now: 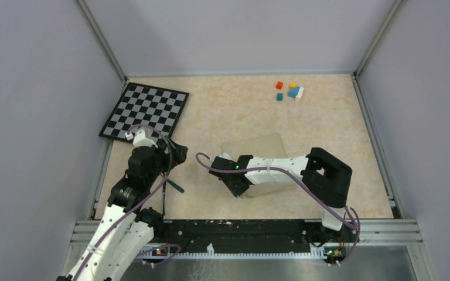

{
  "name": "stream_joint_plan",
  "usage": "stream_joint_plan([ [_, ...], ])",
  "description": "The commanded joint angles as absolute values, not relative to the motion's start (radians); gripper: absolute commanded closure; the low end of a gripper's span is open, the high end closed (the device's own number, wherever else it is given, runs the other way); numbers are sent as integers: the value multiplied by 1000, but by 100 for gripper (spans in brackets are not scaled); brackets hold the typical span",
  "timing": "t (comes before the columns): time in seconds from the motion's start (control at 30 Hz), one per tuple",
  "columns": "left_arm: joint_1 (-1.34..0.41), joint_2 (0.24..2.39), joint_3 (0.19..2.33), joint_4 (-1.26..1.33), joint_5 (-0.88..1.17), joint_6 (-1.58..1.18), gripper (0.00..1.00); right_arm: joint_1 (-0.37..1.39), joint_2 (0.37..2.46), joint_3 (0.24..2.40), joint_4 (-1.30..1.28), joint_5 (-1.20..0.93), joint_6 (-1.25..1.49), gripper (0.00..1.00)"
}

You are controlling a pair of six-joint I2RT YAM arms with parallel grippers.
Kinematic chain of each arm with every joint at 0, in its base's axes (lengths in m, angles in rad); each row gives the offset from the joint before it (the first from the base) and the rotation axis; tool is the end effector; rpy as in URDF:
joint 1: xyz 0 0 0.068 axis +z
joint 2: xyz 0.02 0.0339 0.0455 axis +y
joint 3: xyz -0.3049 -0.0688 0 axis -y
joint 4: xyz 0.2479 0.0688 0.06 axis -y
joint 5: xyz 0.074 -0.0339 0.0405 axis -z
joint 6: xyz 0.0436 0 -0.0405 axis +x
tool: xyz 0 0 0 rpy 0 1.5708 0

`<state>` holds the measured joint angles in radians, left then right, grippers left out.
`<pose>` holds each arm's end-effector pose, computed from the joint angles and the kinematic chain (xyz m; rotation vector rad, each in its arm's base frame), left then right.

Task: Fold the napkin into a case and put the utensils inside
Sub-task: Pick up the lower triangle-folded napkin from the center of the board.

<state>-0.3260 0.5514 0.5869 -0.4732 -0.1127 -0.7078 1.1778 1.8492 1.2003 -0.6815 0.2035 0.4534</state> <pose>0.1078 -0.0313 0.2923 -0.4605 1.9957 -0.5431 0.1481 0.3341 0.1913 -0.9699 2.6581 0.0508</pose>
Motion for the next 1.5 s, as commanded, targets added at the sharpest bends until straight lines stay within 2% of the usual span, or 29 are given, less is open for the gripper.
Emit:
stream_joint_plan([
  [0.0, -321, 543, 583, -466, -146, -691, 4, 1196, 1867, 1174, -642, 286, 454, 100],
  [0.13, -321, 595, 558, -423, -77, -731, 1, 1191, 1715, 1099, -484, 207, 418, 100],
  [0.27, -320, 806, 545, -330, 164, -874, 1, 1119, 1577, 945, -265, -29, 463, 100],
  [0.47, -332, 1056, 481, 6, 455, -1115, 1, 993, 1435, 730, 4, -308, 559, 100],
  [0.63, -386, 1286, 408, 329, 465, -1305, 1, 942, 1383, 654, 87, -379, 578, 100],
  [0.73, -405, 1426, 448, 386, 446, -1308, 2, 921, 1354, 619, 118, -397, 580, 100],
  [0.87, -424, 1574, 498, 429, 419, -1317, 9, 903, 1318, 584, 153, -422, 581, 100],
  [0.9, -425, 1597, 513, 421, 399, -1310, 11, 899, 1312, 577, 163, -425, 582, 100],
  [1.1, -426, 1667, 589, 337, 266, -1236, 38, 872, 1292, 545, 204, -464, 583, 100],
  [1.33, -416, 1625, 677, 183, 74, -1038, 79, 864, 1306, 471, 324, -570, 606, 100],
  [1.47, -409, 1513, 688, 25, -24, -987, 89, 865, 1353, 420, 469, -647, 672, 100],
])
